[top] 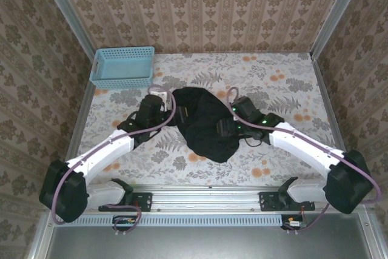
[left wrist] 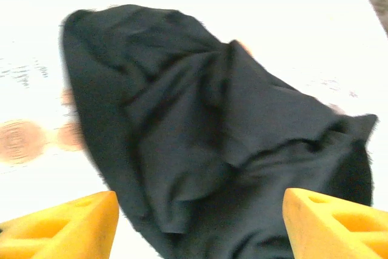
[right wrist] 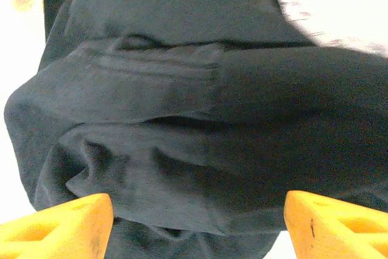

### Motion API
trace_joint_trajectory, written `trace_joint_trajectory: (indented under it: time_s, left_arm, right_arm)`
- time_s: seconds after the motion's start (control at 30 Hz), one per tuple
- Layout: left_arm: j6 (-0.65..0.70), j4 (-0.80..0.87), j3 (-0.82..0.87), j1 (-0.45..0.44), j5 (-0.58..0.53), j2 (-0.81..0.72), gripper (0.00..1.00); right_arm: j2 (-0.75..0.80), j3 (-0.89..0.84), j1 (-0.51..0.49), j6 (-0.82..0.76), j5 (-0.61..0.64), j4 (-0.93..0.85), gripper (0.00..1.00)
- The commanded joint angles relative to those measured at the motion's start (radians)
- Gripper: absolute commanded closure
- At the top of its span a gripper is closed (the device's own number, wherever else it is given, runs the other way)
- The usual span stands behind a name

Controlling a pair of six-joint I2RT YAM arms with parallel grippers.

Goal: Fold the inside-out t-shirt

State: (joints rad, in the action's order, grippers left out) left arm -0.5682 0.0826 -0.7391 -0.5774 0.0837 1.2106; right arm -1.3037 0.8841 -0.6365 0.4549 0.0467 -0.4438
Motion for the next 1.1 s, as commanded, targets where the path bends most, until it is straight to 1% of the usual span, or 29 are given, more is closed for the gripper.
trace_joint_trajectory:
  time_s: [0.0,0.07,0.17,0.27,0.4,0.47,0.57,0.73,0.83,0.93,1.0,1.03,1.07]
  left_arm:
    - [-0.002,0.065,0.004,0.067,0.103,0.065,0.26]
    - [-0.011,0.061,-0.025,0.097,0.123,0.126,0.26]
    - [-0.018,0.041,-0.093,0.114,0.172,0.250,0.27]
    - [-0.027,0.018,-0.168,0.106,0.215,0.362,0.31]
    - [-0.035,-0.021,-0.247,0.057,0.264,0.468,0.35]
    - [-0.043,-0.032,-0.279,0.039,0.279,0.522,0.40]
    - [-0.055,-0.015,-0.320,0.027,0.280,0.594,0.50]
    - [-0.056,-0.005,-0.331,0.020,0.263,0.621,0.64]
    - [-0.039,0.023,-0.337,0.011,0.234,0.593,0.77]
    - [-0.013,0.052,-0.338,0.004,0.201,0.551,0.90]
    - [0.003,0.077,-0.336,-0.001,0.176,0.516,0.97]
    - [0.009,0.085,-0.333,-0.002,0.172,0.500,1.00]
    - [0.015,0.087,-0.326,-0.006,0.169,0.480,1.00]
  right_arm:
    - [-0.080,0.044,-0.079,0.046,0.036,0.069,0.20]
    - [-0.159,0.071,-0.137,0.056,0.057,0.076,0.19]
    - [-0.235,0.111,-0.184,0.077,0.093,0.050,0.19]
    - [-0.272,0.100,-0.189,0.106,0.132,0.046,0.20]
    - [-0.285,0.078,-0.183,0.131,0.234,0.001,0.24]
    - [-0.279,0.061,-0.162,0.158,0.250,-0.020,0.27]
    - [-0.250,0.024,-0.129,0.168,0.225,0.004,0.31]
    - [-0.232,0.009,-0.078,0.168,0.218,-0.005,0.37]
    - [-0.232,-0.008,-0.019,0.173,0.186,0.004,0.49]
    - [-0.220,-0.028,0.051,0.175,0.146,0.028,0.69]
    - [-0.210,-0.037,0.102,0.173,0.128,0.034,0.77]
    - [-0.207,-0.040,0.129,0.169,0.122,0.034,0.79]
    - [-0.204,-0.043,0.162,0.162,0.117,0.033,0.81]
